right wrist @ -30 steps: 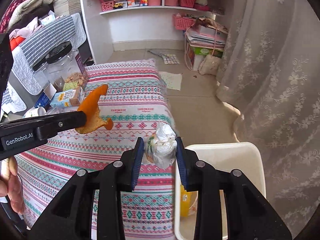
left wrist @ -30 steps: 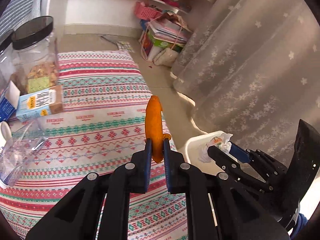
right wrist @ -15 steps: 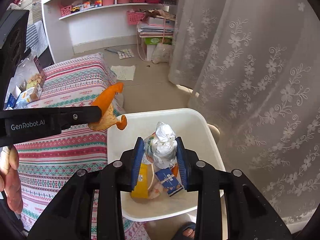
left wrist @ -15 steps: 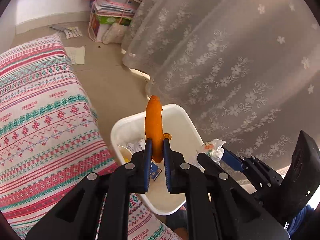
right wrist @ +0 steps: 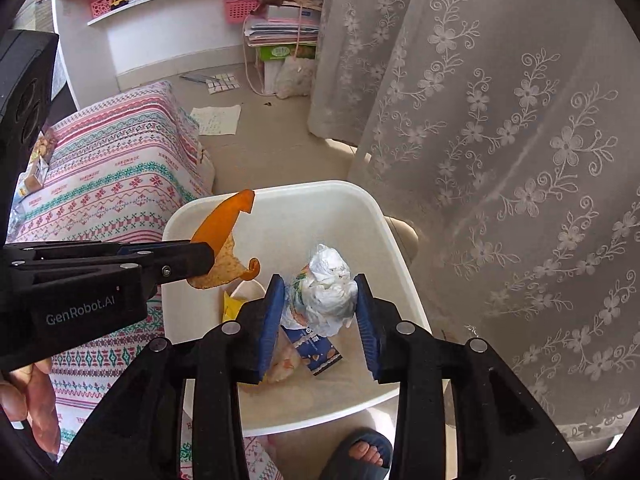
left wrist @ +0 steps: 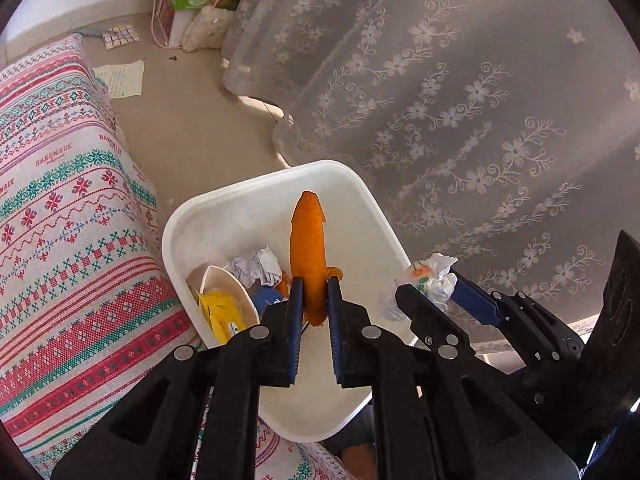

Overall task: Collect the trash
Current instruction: 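Open both tools to drop the orange item and tissue into the bin, then move both tools back toward the paper cup and plastic bottle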

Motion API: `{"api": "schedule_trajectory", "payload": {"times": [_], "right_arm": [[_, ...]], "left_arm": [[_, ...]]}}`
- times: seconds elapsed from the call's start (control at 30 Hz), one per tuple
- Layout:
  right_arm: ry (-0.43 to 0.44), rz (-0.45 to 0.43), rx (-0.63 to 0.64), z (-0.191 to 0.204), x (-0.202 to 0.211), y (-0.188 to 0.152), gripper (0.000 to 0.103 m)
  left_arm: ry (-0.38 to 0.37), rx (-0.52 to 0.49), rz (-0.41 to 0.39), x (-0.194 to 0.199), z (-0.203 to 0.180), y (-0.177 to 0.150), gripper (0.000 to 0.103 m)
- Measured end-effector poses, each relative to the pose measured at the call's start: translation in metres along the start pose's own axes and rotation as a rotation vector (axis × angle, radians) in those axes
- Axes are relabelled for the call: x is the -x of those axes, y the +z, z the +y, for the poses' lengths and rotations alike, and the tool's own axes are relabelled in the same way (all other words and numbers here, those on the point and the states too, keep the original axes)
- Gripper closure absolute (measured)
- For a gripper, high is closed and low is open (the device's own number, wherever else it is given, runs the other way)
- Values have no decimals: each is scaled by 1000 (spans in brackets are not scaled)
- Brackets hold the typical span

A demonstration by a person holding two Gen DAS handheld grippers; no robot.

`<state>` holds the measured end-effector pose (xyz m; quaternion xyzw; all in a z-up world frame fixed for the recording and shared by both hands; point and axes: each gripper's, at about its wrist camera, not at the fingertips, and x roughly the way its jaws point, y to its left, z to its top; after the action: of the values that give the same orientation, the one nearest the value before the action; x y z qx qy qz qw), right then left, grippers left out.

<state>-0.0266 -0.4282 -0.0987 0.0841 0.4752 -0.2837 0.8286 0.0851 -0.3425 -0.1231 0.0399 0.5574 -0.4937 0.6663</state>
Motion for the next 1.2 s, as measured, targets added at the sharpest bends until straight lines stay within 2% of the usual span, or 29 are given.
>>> {"api": "schedule_trajectory", "payload": {"times": [0.03, 0.07, 0.1, 0.13, 0.43, 0.6, 0.83, 1.03, 1.13, 1.2], "right_arm": [[-9, 2, -1, 1, -1, 0, 53], [-12, 1, -3, 1, -1, 0, 42], [-16, -5, -5, 1, 0, 0, 41], [-18, -7, -3, 1, 0, 1, 41], [14, -26, -24, 3, 6, 9, 37], [15, -38, -28, 7, 9, 13, 35], [60, -38, -35, 20, 13, 19, 32], [150, -38, -22, 43, 18, 27, 27], [220, -12, -9, 62, 17, 30, 27], [259, -1, 8, 78, 19, 32, 27]], "left_arm": [[10, 5, -4, -1, 0, 0, 82], [12, 11, -7, -2, 1, 0, 64], [9, 19, -14, -1, 1, 0, 57], [2, 27, -23, 1, 3, 0, 54], [19, 87, -58, 22, 20, 4, 54], [39, 90, -66, 29, 21, 3, 54], [78, 108, -95, 50, 29, -1, 54], [137, 179, -151, 91, 61, -9, 54], [154, 266, -199, 123, 89, -15, 44], [176, 330, -247, 151, 110, -23, 43]]}}
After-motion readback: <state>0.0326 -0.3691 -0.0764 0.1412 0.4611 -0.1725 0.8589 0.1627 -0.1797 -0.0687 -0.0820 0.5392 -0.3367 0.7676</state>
